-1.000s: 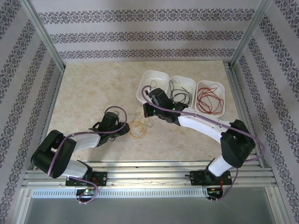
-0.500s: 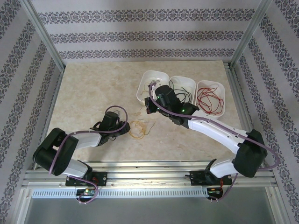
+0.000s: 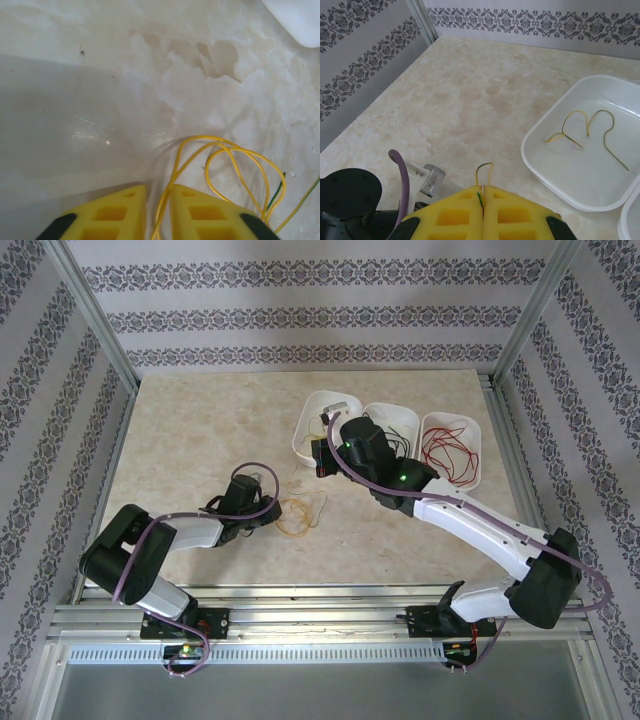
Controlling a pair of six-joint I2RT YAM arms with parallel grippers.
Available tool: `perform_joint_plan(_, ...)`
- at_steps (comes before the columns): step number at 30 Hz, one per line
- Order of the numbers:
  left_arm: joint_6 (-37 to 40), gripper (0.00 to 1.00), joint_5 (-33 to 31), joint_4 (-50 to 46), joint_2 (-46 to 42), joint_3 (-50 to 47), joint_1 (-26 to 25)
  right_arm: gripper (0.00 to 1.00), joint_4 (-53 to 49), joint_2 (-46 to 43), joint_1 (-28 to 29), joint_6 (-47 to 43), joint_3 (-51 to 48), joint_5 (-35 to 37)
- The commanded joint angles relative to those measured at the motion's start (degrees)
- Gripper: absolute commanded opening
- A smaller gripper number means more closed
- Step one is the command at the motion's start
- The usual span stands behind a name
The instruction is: Untangle the cables
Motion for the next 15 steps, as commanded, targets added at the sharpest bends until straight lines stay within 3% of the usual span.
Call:
perform_joint_plan(1,0.1,0.13,4.3,3.9,3.8,0.7,-2.8,0.0,-0.6,-2.2,0.4,-1.8,2.3,3.0)
perform_joint_plan(11,0.5,0.0,3.4,2.5,2.8,0.5,-2.9,0.0,-1.5,-5.0,0.4,-4.6,3.0,6.5)
perform_joint_plan(15,0.6,0.0,3.7,2.5,3.3,0.8,-2.8,0.0,-2.3,-5.9,0.4,-5.6,3.7,7.0)
